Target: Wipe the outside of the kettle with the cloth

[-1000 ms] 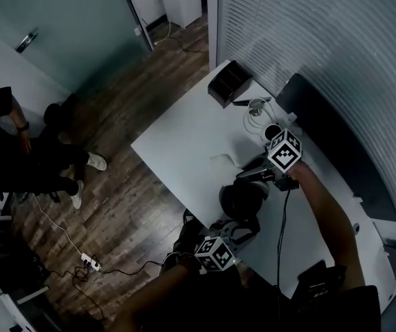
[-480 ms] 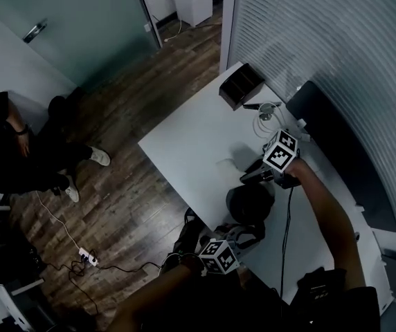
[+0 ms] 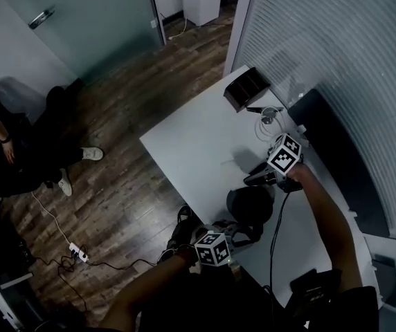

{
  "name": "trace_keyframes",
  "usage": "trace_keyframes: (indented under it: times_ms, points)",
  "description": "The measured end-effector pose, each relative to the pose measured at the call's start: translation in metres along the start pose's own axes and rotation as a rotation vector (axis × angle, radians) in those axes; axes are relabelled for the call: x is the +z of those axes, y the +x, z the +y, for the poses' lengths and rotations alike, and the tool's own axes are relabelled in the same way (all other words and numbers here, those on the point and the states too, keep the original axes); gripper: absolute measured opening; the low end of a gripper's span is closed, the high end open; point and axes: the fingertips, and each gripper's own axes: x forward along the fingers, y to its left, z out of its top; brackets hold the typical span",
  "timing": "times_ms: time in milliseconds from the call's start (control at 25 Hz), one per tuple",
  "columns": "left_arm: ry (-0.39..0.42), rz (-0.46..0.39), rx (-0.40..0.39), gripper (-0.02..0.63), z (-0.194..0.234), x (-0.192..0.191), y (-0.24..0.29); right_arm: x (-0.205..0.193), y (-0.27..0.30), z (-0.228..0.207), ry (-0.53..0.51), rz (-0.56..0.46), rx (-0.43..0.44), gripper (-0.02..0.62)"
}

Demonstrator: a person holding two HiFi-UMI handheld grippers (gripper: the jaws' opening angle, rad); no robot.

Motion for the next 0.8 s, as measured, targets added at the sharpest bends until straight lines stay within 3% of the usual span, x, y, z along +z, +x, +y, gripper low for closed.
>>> trace_keyframes:
  times_ms: [80, 160, 360, 520, 640, 800]
  points:
    - [0.006, 0.019, -0.026, 0.1, -0.004, -0.002, -0.001, -0.006, -0.009, -0.003, 0.041, -0.101, -0.017, 0.035]
    - [0.01, 0.033, -0.037, 0.1, -0.006, 0.0, 0.001, -0.018, -0.026, -0.011, 0.121, -0.283, -0.028, 0.035]
    - [-0.03, -0.003, 0.023, 0.1, 0.006, 0.012, 0.004, -0.073, -0.065, -0.003, 0.322, -0.905, 0.054, 0.035]
    - [-0.057, -0.003, 0.079, 0.1, 0.007, 0.01, 0.005, -0.114, -0.06, 0.021, 0.393, -1.298, 0.021, 0.035]
    - [-0.07, -0.004, 0.126, 0.1, 0.004, 0.01, 0.015, -0.141, -0.042, 0.038, 0.449, -1.468, -0.009, 0.035]
    - [-0.11, -0.011, 0.167, 0.1, 0.01, 0.014, 0.011, -0.154, -0.01, 0.054, 0.507, -1.56, -0.015, 0.035]
